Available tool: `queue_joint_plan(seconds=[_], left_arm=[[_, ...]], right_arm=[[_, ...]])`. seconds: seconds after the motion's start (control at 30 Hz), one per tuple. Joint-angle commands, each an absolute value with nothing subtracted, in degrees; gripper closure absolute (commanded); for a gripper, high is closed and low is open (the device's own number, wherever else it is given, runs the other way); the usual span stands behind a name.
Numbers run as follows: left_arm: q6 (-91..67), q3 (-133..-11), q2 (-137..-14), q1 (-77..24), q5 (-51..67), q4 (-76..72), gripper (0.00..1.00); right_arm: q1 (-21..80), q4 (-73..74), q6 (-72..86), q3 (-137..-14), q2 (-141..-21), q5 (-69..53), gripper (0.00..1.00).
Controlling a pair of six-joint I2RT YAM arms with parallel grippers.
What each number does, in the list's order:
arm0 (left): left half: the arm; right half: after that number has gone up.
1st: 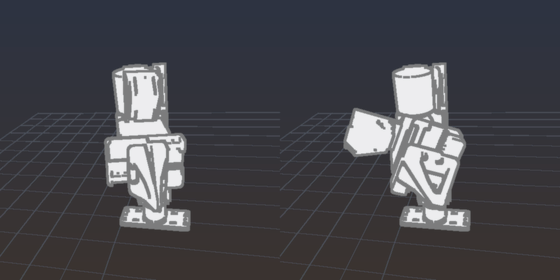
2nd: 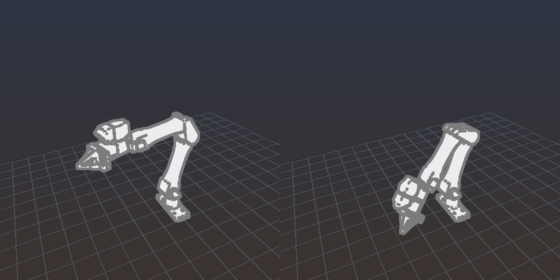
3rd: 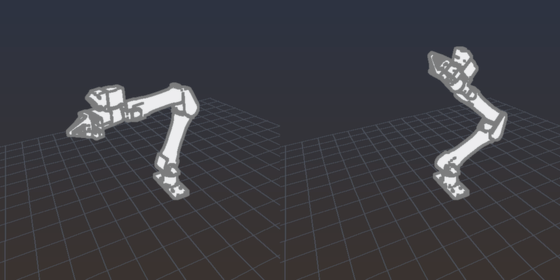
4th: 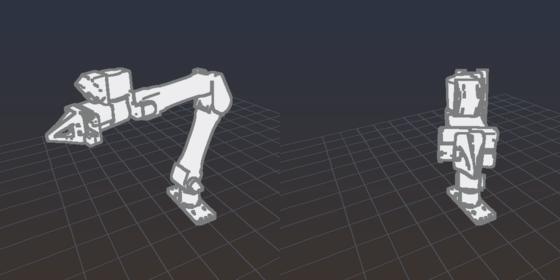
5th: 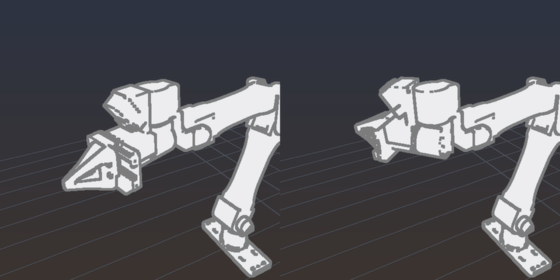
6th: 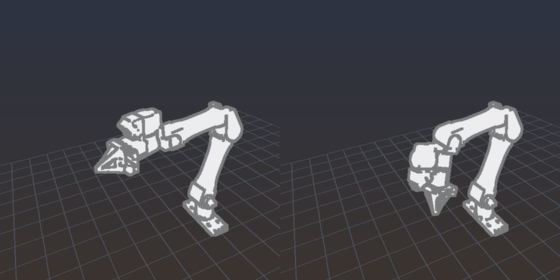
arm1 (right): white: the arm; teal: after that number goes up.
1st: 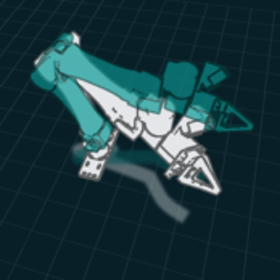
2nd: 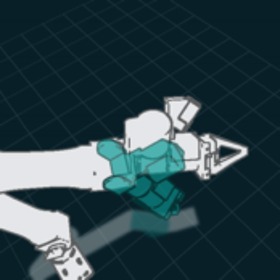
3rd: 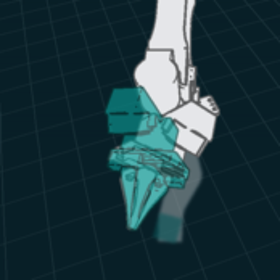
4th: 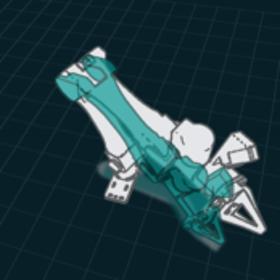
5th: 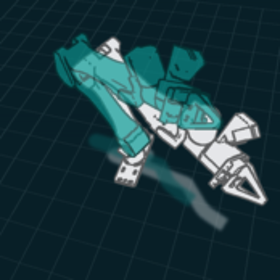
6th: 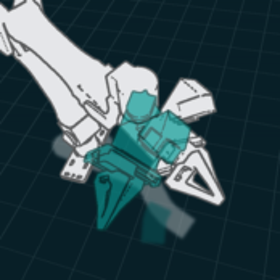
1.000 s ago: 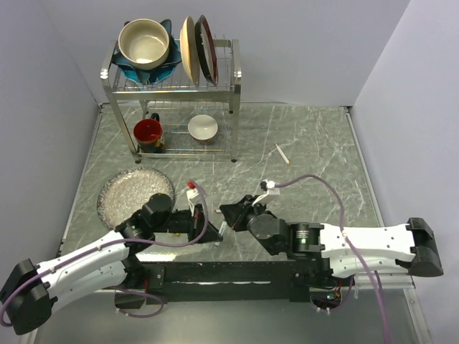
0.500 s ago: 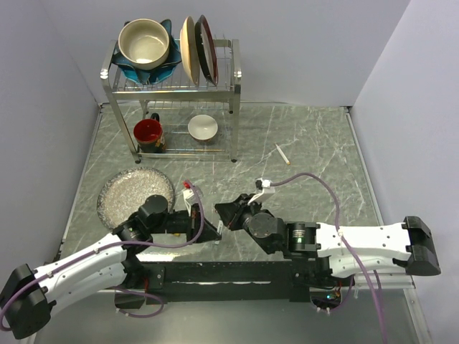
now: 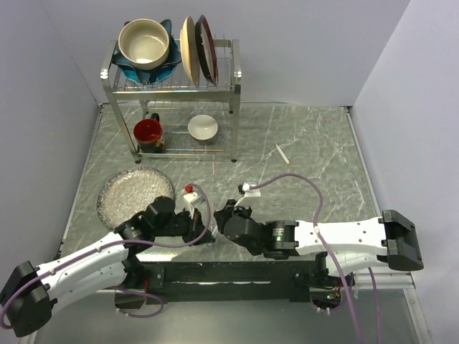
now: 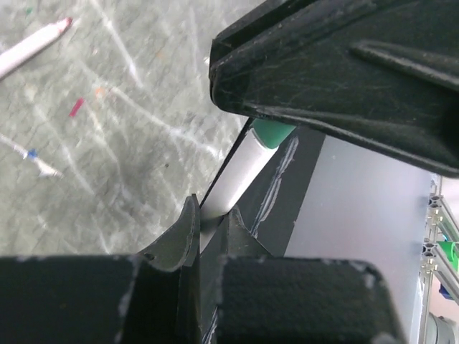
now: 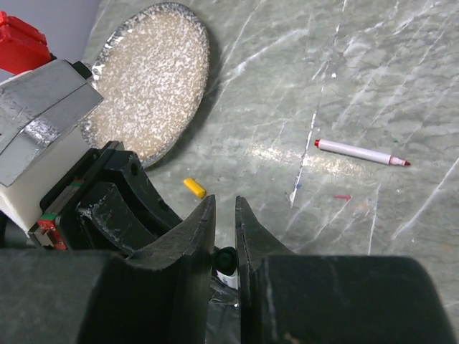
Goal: Insert the pens into the pen caps
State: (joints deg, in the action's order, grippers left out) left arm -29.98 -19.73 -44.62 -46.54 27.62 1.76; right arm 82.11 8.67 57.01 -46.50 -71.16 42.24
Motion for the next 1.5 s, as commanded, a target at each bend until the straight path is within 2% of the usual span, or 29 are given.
queue_joint_plan(seconds=[0.0,0.03,0.13,0.3,0.57,0.8,0.97,1.17,1.3,1.33,1.47], left_arm=[[-34.6,-26.1,-43.1,-42.5,15.6,-27.7,0.99],[-34.7,-25.8,-43.0,-42.5,16.9,-28.5,0.99],[-35.2,-25.4,-42.7,-42.5,21.1,-30.1,0.99],[-35.3,-23.6,-41.2,-42.5,25.2,-31.0,0.99],[-33.7,-23.2,-38.5,-42.5,24.8,-27.4,0.99],[-34.2,-22.2,-36.4,-42.5,21.5,-25.7,0.99],[-34.2,-23.6,-34.7,-42.5,19.4,-21.9,0.99],[-33.7,-24.9,-33.3,-42.5,17.2,-15.8,0.99],[-35.0,-24.3,-33.1,-42.5,21.7,-16.2,0.99],[-35.4,-23.7,-33.2,-42.5,24.1,-17.4,0.99],[-38.0,-22.6,-34.2,-42.5,30.6,-20.3,0.99]], right_arm=[[89.0,15.1,58.5,-45.4,-69.1,23.8,0.75],[88.8,15.1,57.9,-45.6,-67.5,25.2,0.67],[86.9,13.6,54.6,-46.2,-65.1,28.5,0.57],[83.1,10.8,47.5,-46.9,-58.5,31.1,0.47],[80.6,12.0,39.8,-47.3,-48.1,33.6,0.46],[78.1,18.5,41.8,-46.1,-42.6,38.4,0.46],[72.0,22.8,42.6,-45.8,-42.1,41.3,0.47],[62.8,20.4,38.3,-41.1,-43.1,32.8,0.48],[62.0,10.6,30.9,-40.1,-40.7,18.4,0.45],[62.0,8.7,29.1,-40.0,-40.2,11.7,0.44],[62.0,2.3,28.3,-40.5,-38.8,1.7,0.37]])
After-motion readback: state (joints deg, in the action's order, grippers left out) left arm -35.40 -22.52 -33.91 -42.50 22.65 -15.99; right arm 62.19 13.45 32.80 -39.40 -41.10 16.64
